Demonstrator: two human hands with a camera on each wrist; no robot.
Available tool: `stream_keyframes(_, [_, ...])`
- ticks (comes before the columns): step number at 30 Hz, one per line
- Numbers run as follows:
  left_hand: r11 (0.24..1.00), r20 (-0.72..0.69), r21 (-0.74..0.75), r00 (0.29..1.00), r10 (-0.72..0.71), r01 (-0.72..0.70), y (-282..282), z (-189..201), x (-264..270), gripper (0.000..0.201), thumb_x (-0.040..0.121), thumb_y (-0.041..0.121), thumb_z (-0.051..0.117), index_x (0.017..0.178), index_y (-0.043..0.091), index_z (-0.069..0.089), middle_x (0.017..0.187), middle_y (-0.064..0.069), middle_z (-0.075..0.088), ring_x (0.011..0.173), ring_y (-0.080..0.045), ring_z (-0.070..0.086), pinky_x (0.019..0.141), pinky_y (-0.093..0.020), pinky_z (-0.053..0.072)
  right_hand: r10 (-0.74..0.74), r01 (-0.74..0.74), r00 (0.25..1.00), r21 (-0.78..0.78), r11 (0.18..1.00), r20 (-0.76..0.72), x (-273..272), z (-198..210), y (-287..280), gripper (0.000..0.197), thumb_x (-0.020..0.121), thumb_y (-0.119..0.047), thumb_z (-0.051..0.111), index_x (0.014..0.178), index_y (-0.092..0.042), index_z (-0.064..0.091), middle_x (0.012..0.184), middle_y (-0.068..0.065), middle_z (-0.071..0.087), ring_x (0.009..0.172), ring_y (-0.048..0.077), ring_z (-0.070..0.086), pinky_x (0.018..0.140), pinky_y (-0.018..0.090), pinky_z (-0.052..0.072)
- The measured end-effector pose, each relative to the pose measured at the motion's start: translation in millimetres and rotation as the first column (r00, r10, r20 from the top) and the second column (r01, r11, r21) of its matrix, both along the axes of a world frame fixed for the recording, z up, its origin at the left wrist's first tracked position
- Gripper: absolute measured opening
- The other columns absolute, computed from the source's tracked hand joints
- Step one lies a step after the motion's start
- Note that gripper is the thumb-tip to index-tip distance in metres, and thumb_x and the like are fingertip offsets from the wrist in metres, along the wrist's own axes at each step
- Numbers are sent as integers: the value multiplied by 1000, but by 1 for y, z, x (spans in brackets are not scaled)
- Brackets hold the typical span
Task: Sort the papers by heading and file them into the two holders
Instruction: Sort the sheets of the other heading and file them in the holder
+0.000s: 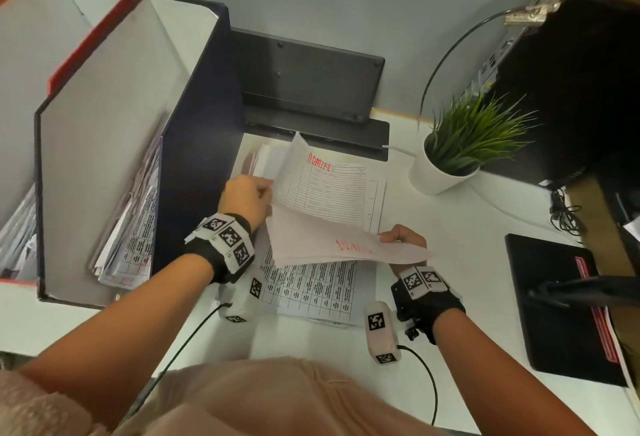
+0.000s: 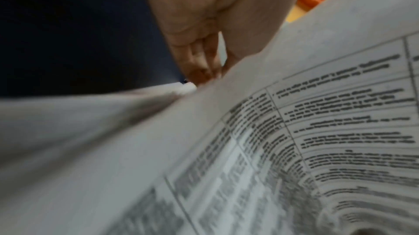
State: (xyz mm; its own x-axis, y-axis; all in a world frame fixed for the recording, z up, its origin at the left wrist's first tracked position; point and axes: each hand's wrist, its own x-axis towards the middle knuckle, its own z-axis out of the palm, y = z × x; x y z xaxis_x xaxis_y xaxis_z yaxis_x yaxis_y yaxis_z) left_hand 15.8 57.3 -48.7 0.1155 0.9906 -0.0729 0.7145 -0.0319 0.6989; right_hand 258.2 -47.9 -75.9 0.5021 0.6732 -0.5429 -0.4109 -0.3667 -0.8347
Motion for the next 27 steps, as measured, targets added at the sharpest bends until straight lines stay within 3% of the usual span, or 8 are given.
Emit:
stream_keyframes(3, [999,282,40,959,22,-35,-11,-4,0,24,90,6,51,93,21,70,95,-1,68,79,-17,64,71,-29,54,263,-190,885,-219,957,385,5,-1,-2,39,82,14,51,55,-14,47,60,2,46,54,12,44,41,6,37])
stream_keyframes(6, [992,465,-105,878,112,-71,-11,-8,-2,33,89,-1,48,71,25,60,97,-8,68,93,-26,65,84,-43,53,328,-260,775,-200,945,540,4,-1,-4,42,72,9,70,54,-15,40,60,3,45,57,14,40,52,18,37])
stream_keyframes(12, [971,555,-237,819,145,-11,-8,0,2,37,82,-13,40,61,13,56,83,-8,67,89,-28,64,82,-39,52,209,-180,863,-106,978,461,-6,8,-7,46,65,-2,82,106,3,62,103,13,67,87,18,60,78,24,48])
stream_keyframes(16, [957,588,-287,796,142,41,-4,12,5,31,80,-12,38,57,5,51,73,-9,63,70,-18,59,61,-19,47,180,-162,882,-78,984,435,-5,8,-8,50,66,-1,81,111,4,61,110,15,65,98,23,61,87,29,47])
stream_keyframes(19, [939,594,-331,794,132,92,-1,19,5,31,80,-12,36,58,4,51,73,-14,60,68,-18,57,57,-17,46,207,-173,894,-120,978,397,-5,7,-7,41,67,-4,80,104,3,63,97,11,65,84,21,60,82,28,47])
stream_keyframes(22, [897,468,-437,837,284,-59,9,13,5,20,80,-2,43,72,-2,61,74,-13,58,67,-21,53,60,-27,44,408,-318,817,-273,908,408,-4,4,-5,13,76,-11,75,76,-10,61,72,3,61,60,12,52,66,25,47])
stream_keyframes(25, [891,256,-408,911,324,-202,19,2,2,15,84,10,52,80,1,64,74,-15,59,63,-22,51,61,-30,45,413,-319,834,-291,902,367,-1,2,-5,30,81,1,64,64,-23,57,65,-5,52,52,0,51,49,7,42])
stream_keyframes(27, [897,86,-407,970,226,-173,22,-2,0,17,82,18,66,76,3,64,65,-13,58,57,-20,51,62,-30,47,300,-253,902,-182,950,311,1,1,-9,52,79,16,52,43,-21,55,49,-4,50,34,0,45,34,11,34])
